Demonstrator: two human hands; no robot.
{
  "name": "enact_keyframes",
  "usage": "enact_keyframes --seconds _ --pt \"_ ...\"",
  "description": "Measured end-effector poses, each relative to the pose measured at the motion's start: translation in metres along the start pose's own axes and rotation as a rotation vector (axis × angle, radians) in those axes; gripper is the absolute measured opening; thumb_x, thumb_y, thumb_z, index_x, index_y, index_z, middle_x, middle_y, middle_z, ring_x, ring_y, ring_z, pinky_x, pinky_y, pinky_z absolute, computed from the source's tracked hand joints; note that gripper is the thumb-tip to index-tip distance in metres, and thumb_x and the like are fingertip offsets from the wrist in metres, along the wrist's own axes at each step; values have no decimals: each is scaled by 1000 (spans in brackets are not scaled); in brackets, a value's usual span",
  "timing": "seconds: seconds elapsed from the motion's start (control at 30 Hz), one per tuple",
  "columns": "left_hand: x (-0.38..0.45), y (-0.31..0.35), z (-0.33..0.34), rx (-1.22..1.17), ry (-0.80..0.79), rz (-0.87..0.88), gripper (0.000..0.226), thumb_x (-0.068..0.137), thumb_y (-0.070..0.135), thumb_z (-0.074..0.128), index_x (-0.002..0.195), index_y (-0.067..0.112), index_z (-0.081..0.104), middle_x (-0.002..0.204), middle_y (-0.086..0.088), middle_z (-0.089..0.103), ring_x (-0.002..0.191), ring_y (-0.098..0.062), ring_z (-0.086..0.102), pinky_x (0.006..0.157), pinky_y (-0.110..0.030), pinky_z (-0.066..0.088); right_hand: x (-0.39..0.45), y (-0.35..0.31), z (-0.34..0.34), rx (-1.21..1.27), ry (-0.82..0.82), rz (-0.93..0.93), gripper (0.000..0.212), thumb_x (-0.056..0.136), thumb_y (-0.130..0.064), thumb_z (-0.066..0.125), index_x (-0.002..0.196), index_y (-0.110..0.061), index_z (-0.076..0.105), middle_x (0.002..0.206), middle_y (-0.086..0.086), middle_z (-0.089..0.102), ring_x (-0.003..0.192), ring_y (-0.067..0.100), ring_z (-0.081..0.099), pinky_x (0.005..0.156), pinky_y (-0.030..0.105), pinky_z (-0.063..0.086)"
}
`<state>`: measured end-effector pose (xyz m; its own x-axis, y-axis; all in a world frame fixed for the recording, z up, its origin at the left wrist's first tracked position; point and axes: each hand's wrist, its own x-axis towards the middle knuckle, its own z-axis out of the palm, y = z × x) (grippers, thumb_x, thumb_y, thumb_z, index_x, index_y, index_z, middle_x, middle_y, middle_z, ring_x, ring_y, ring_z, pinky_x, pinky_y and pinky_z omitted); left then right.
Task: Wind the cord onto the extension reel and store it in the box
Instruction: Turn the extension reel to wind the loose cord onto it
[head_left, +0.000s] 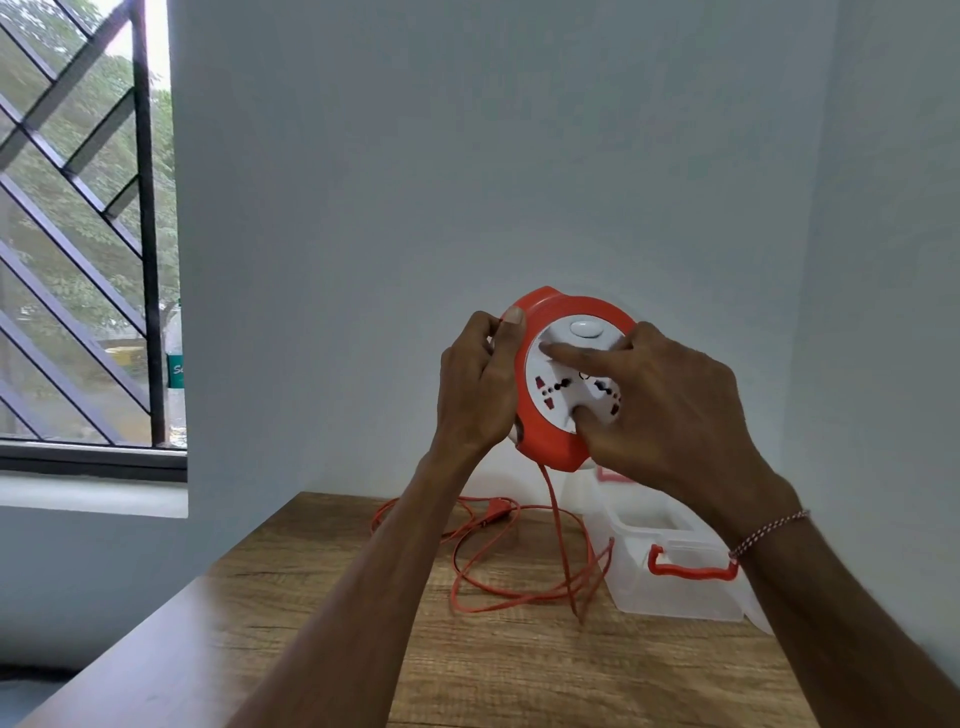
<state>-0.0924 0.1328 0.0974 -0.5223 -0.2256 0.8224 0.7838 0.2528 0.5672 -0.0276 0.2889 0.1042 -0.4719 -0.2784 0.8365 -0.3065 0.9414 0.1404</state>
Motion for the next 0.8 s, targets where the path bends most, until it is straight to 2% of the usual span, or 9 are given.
enact_keyframes --seconds 0.13,0.23,0.33,0.47,0.57,0.63,0.7,0.8 --pt "-1 1 0 -1 3 -1 31 100 39 41 92 14 56 76 7 65 63 -7 66 56 -15 53 4 1 3 15 41 124 77 73 -82 39 134 -36 49 109 1 71 86 25 68 74 40 57" --pt "-2 2 1 -16 2 -15 31 100 40 41 96 14 58 81 7 67 70 -11 69 59 -18 56 6 1 3 49 77 159 83 73 -85 30 130 -31 54 109 3 71 85 27 69 74 43 58" --pt "-1 3 1 -21 8 -20 33 100 40 41 96 12 58 80 5 67 70 -13 68 59 -20 57 6 1 2 47 88 144 78 75 -82 35 127 -29 59 105 2 73 81 25 69 73 38 57" --pt "-1 4 1 -28 7 -28 35 100 39 41 98 8 58 79 4 67 68 -13 68 59 -23 58 8 3 0 91 86 99 63 78 -67 52 119 -21 64 107 6 71 90 26 65 76 35 52" --pt "0 2 0 -30 12 -38 34 100 39 41 99 9 58 82 1 68 69 -17 69 61 -26 59 9 3 -4 153 93 56 40 81 -43 66 113 -20 65 116 9 66 102 27 56 81 32 46" --pt "0 2 0 -27 19 -42 33 100 40 41 100 12 59 85 1 69 70 -18 69 62 -25 59 10 3 -9 174 35 17 29 82 -23 69 111 -23 64 124 7 61 111 26 51 85 34 46" --pt "0 2 0 -22 28 -41 33 100 40 40 100 13 59 86 1 69 71 -17 69 63 -24 59 9 1 -13 141 -79 -34 37 80 -12 70 112 -29 64 135 6 53 121 27 42 92 41 47" --pt "-1 3 0 -35 26 -46 33 101 39 40 99 12 59 86 0 69 72 -17 69 64 -25 60 7 -5 -18 14 -218 -100 56 77 -20 74 125 -41 55 148 1 36 132 27 29 103 44 40"
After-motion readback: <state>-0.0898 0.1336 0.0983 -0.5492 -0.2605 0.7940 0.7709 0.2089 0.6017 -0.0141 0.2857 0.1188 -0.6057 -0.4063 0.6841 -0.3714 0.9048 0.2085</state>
